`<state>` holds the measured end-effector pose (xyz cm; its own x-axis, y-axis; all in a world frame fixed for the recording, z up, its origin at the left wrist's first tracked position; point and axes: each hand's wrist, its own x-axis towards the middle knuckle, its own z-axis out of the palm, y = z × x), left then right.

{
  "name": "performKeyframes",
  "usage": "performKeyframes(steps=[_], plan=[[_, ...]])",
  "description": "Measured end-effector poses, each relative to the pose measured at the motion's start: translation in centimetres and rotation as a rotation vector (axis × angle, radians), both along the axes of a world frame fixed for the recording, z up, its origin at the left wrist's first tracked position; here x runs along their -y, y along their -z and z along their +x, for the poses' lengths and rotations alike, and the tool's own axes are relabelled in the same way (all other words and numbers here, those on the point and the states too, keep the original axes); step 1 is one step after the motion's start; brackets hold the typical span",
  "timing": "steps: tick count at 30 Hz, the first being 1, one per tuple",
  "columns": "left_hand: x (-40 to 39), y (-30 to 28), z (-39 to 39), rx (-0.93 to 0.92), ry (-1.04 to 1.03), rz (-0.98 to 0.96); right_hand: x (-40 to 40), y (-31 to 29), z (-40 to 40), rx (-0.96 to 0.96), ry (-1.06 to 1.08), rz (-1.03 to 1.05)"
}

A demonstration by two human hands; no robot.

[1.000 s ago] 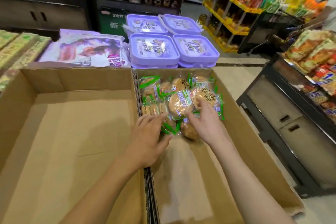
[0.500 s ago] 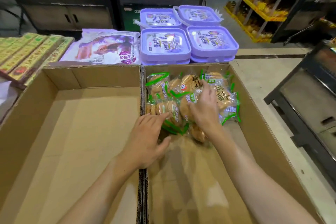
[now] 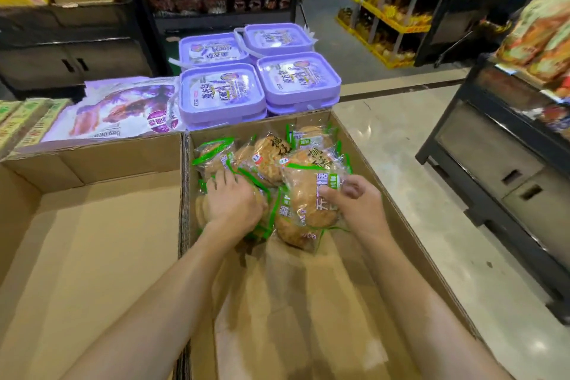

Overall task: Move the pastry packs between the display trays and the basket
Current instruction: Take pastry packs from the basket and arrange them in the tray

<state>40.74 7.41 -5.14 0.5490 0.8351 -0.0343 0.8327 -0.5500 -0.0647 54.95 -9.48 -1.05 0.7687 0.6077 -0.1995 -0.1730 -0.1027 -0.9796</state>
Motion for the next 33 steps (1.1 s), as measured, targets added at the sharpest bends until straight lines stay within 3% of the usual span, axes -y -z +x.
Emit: performKeyframes(steps=[4,8,12,15,18,20,23,28,33], plan=[[1.4,0.8,0.8,0.148,0.035,-0.05,1.2,0.1,0.4,-0.125,0.061,0.079],[2.3,0.0,0.9,0.393,0.0,-0.225,1.6,0.2,0.6,-0.317,0.06,0.157],[2.9,-1.4,1.4,0.618,-0.107,-0.313,1.8,-0.3,0.6,-0.486,0.038,0.286],[3.6,-1.6,2.5,0.771,-0.277,-0.414,1.6,0.2,0.7,-0.504,0.047,0.288],[4.3,-0.8,3.1,0.734,-0.397,-0.548,1.7,0.3,1.0,-0.525,0.079,0.274],[4.7,-0.5,3.1,0.664,-0.445,-0.545,1.9,0.2,1.2,-0.533,0.099,0.268],[5.2,-0.4,2.0,0.717,-0.425,-0.505,2.0,0.6,1.3,-0.544,0.11,0.26],[7.5,-2.5,-2.7,1.133,-0.341,-0.534,2.7,-0.5,0.1,-0.496,0.115,0.28],[12.3,-5.8,-7.4,1.546,-0.378,-0.724,6.0,-3.5,-2.9,-0.505,0.097,0.367]])
